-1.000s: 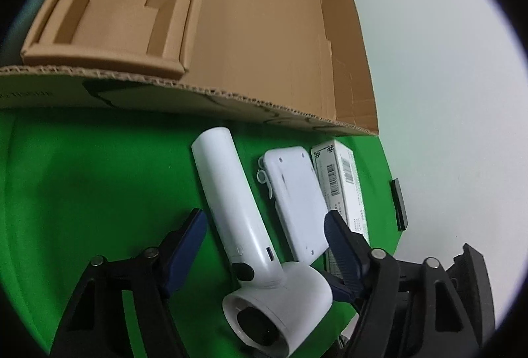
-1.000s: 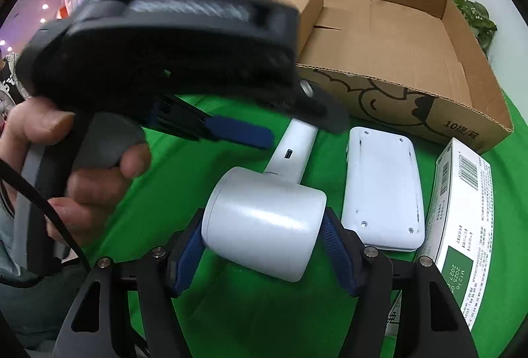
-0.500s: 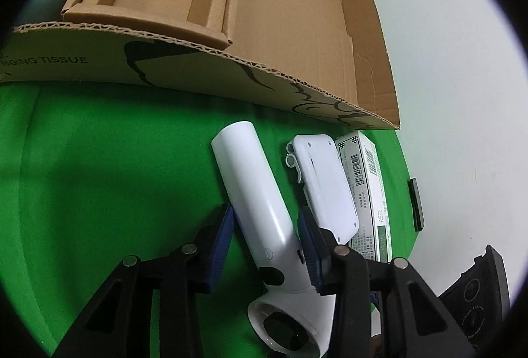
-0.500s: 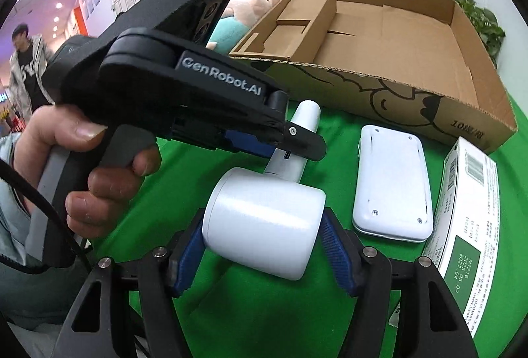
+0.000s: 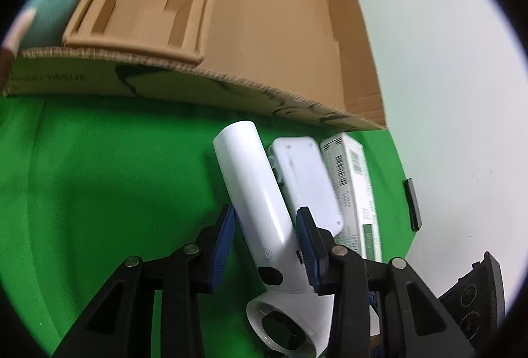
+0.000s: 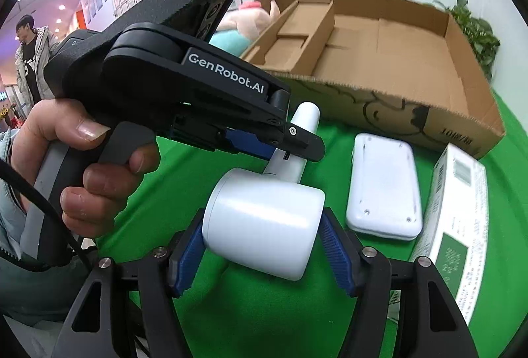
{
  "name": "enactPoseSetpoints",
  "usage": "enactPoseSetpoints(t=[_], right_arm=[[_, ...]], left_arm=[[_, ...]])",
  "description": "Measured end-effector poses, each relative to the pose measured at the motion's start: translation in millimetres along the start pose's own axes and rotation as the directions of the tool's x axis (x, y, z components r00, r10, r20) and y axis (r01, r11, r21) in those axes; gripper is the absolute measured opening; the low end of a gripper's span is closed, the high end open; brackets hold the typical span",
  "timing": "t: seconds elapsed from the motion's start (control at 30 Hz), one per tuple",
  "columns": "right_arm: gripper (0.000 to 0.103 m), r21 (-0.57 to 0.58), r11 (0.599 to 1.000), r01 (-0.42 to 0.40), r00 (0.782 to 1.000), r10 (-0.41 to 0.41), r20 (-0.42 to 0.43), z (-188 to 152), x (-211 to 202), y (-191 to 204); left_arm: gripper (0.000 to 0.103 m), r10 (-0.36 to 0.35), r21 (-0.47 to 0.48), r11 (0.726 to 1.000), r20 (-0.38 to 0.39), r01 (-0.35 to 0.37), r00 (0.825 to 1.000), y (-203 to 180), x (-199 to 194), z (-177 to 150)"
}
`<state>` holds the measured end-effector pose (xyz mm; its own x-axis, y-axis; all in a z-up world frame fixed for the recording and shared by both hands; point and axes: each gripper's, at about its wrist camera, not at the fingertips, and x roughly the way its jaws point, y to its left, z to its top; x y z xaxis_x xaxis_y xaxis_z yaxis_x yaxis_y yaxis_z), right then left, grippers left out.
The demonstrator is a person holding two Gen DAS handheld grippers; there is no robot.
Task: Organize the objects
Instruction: 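Carry the hair dryer into the large box beside the tray with the right tool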
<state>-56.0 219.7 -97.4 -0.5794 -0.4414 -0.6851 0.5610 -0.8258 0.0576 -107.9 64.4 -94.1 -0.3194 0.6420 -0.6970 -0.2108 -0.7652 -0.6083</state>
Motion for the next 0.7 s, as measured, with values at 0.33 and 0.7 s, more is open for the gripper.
enactPoseSetpoints(t=[0.33,0.7], right_arm=[[0.064,-0.008,0.999,0.046,0.993,-0.045,0.111,3.8,-37.3,7.6],[0.064,-0.002,0.997,0.074,0.976,-0.072,0.204,61.2,-39.6,-9.9]], left_arm=[[0.036,0.019,0.094,0.995,0.073,-0.026,0.997,-35.6,-28.2,20.8],[0.035,0.036,0.184,0.981,0.154,-0.064,0.987,-69.2,-54.3,62.2]])
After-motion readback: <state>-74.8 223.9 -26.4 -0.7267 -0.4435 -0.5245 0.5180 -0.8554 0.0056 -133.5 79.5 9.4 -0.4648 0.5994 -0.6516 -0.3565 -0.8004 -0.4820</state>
